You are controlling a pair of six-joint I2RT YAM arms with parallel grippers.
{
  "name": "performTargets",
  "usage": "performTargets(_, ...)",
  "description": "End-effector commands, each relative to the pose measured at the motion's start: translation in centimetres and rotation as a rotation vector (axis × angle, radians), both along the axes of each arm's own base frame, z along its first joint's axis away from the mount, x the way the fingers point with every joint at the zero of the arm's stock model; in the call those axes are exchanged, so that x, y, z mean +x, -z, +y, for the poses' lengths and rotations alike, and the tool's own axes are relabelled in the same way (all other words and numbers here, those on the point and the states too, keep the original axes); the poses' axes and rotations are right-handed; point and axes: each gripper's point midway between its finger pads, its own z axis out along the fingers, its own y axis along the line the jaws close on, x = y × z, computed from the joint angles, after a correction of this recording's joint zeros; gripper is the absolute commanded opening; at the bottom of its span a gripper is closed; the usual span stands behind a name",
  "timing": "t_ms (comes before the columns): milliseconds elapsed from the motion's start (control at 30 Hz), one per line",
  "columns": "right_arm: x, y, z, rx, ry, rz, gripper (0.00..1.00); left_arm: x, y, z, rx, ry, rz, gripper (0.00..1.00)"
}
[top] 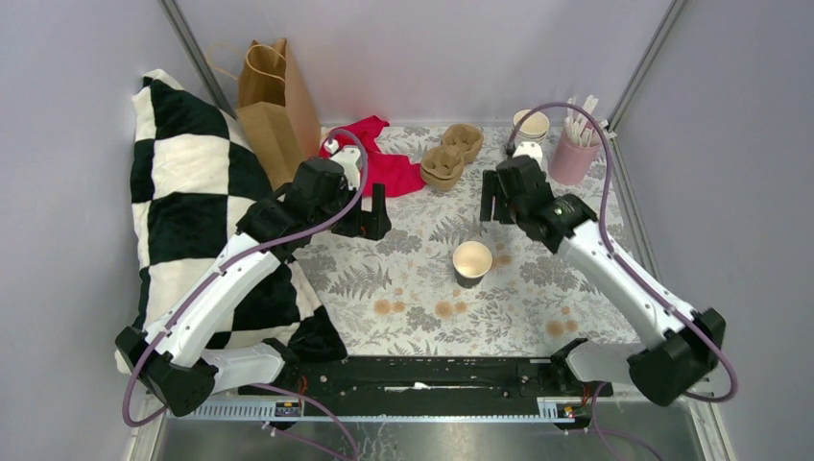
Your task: Pack the takeout coffee
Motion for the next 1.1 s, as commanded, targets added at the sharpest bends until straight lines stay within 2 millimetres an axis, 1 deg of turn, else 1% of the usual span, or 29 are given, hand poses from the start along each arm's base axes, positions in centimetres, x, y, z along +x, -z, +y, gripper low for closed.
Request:
performTargets(0, 3.8, 0.8, -2.8, -0.009, 0.208, 0.062, 0.86, 0.3, -2.2, -0.8, -0.051, 0.016, -0.045, 0.99)
performTargets(33, 4.8, 1.2, -3.3, 0.014, 0.255, 0.086, 0.89, 0.2, -2.2, -0.7, -0.051, 0.016, -0.046, 0.99)
performTargets(133, 7.1, 2.0, -5.3, 0.031, 0.439, 0.139, 0.90, 0.0, -2.4, -0.6, -0.055, 0.014, -0.051, 0.99)
performTargets(167, 7.8, 2.4, -6.0, 0.041, 0.510, 0.147, 0.92, 0.0, -2.4, -0.6, -0.056, 0.014, -0.053, 0.99)
performTargets(200, 8.4, 3.0, -6.9, 0.053, 0.573, 0.165, 0.94, 0.0, -2.5, -0.5, -0.057, 0.012, -0.057, 0.99)
performTargets(233, 8.9, 3.7, -7.6, 0.084, 0.626, 0.192, 0.94, -0.1, -2.6, -0.4, -0.057, 0.011, -0.058, 0.99)
performTargets(300, 10.0, 5.1, -8.8, 0.151, 0.688, 0.237, 0.91, -0.3, -2.7, -0.1, -0.052, 0.007, -0.062, 0.99)
performTargets(367, 11.5, 6.1, -9.9, 0.177, 0.719, 0.229, 0.88, -0.4, -2.7, 0.1, -0.047, 0.003, -0.065, 0.99)
performTargets(467, 13.1, 7.5, -11.0, 0.175, 0.747, 0.225, 0.79, -0.5, -2.5, 0.3, -0.044, 0.001, -0.064, 0.99)
performTargets(533, 13.7, 8.3, -11.2, 0.168, 0.766, 0.237, 0.74, -0.6, -2.5, 0.3, -0.040, 0.003, -0.062, 0.99)
performTargets(667, 14.6, 9.3, -11.6, 0.166, 0.828, 0.239, 0.74, -0.5, -2.3, 0.4, -0.030, 0.002, -0.063, 0.99)
performTargets(900, 15.4, 10.6, -12.1, 0.173, 0.914, 0.225, 0.72, -0.3, -2.1, 0.6, -0.013, 0.000, -0.067, 0.99)
performTargets(1000, 15.7, 11.0, -12.3, 0.152, 0.928, 0.229, 0.67, -0.3, -2.0, 0.7, -0.006, 0.001, -0.068, 0.99)
performTargets(1067, 15.8, 11.3, -12.4, 0.145, 0.935, 0.230, 0.66, -0.3, -2.0, 0.7, -0.002, 0.003, -0.068, 0.99)
